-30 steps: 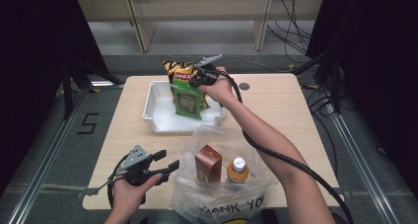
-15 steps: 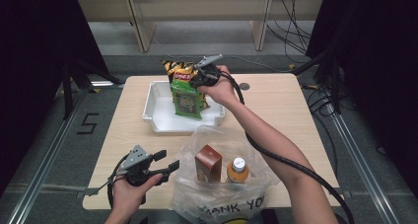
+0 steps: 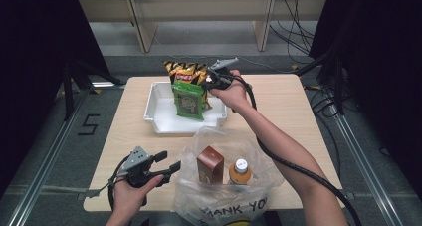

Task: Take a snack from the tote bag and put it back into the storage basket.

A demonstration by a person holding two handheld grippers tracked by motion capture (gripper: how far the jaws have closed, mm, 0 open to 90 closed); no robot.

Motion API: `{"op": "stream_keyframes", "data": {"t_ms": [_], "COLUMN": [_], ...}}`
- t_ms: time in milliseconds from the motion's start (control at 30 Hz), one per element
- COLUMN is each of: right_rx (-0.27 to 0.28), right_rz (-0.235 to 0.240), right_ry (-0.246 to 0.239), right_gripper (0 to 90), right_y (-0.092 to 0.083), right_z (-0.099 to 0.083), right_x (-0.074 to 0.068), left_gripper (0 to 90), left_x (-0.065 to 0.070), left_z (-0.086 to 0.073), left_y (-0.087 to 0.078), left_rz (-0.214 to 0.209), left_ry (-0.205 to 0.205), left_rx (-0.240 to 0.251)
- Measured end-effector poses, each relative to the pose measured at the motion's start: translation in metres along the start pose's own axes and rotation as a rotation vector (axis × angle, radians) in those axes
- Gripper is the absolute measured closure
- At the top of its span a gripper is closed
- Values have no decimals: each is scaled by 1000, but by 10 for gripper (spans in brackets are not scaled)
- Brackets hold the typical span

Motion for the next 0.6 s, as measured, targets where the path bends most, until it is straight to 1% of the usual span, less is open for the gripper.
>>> {"op": "stream_keyframes", "data": {"t_ms": [33, 67, 133, 167, 200, 233, 267, 300, 333, 433, 467, 500, 533, 567, 600], "right_rx": [-20, -22, -47, -54, -59, -76, -80, -95, -94, -134, -139, -141, -156, -150, -150], "right_rz": [15, 13, 42, 45, 45, 55, 56, 65, 74, 76, 73, 81, 78, 72, 72], "right_ry": [1, 0, 16, 9, 12, 14, 4, 19, 31, 24, 25, 31, 23, 32, 38], "right_gripper": [900, 900, 900, 900, 900, 900, 900, 900, 900, 900, 900, 900, 900, 900, 900], "right_y": [0, 1, 4, 6, 8, 10, 12, 14, 17, 22, 24, 26, 27, 28, 29], "right_z": [-2, -3, -6, -8, -9, -11, -12, -14, -15, -21, -22, -23, -24, -25, -25], "right_x": [-1, -2, -5, -5, -6, -7, -6, -8, -9, -8, -8, -8, -8, -7, -7], "left_gripper": [320, 321, 320, 321, 321, 321, 320, 321, 321, 320, 320, 320, 320, 320, 320], "left_x": [0, 0, 0, 0, 0, 0, 0, 0, 0, -1, -1, -1, -1, 0, 0], "left_z": [0, 0, 0, 0, 0, 0, 0, 0, 0, 0, 0, 0, 0, 0, 0], "left_y": [0, 0, 0, 0, -1, -1, -1, -1, -1, -2, -2, -2, -1, -1, -1], "left_rz": [1, 1, 0, -1, 2, 7, 7, 6, 7, 5, 6, 6, 7, -1, -1], "left_ry": [-3, -1, -1, 0, -1, 2, 2, 1, 1, 1, 3, 3, 0, -3, -4], "left_rx": [0, 1, 1, 2, 0, -2, -2, -3, -3, -3, -4, -4, -3, 1, 1]}}
Point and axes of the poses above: each handheld gripper's, and its own axes: y roughly forward along the jaws, z roughly out of its top, x roughly to its right, the point moved 4 cm from there along y, roughly forward along the jaws, and after that the axes turned 5 degrees about -x, right-handed, at the moved point
